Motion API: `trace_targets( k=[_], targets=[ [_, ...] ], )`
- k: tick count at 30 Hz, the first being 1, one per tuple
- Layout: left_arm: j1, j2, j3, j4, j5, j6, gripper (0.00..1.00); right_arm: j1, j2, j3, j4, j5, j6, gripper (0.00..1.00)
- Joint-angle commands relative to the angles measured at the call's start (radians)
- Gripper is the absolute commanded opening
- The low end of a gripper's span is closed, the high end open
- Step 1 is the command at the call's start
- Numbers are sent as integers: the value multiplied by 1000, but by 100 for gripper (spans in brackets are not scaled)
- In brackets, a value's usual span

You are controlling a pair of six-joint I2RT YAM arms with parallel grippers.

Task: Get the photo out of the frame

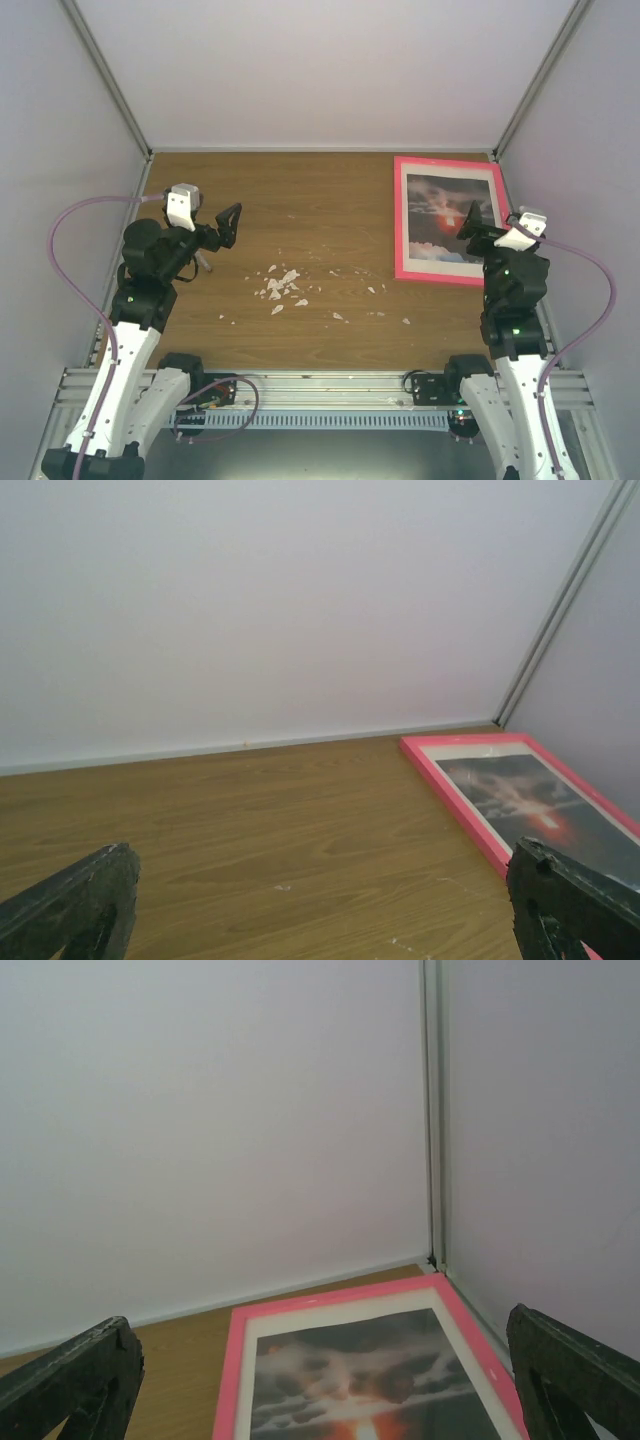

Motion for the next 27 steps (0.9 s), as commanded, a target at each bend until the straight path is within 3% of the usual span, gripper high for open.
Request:
trace_targets(
  k=[1, 11, 23, 27],
  targets=[
    [-8, -13, 3, 63, 15, 8, 99, -9, -7, 27, 8, -7, 23, 100],
    [-15, -9, 2, 64, 26, -3, 99, -10, 56, 66, -62, -37, 46, 100],
    [-33, 132, -2, 16, 184, -175, 99, -4, 323, 147, -241, -323, 63, 100],
    [-122, 224, -6, -7, 158, -219, 99, 35, 441, 128, -238, -409, 88, 100]
  ],
)
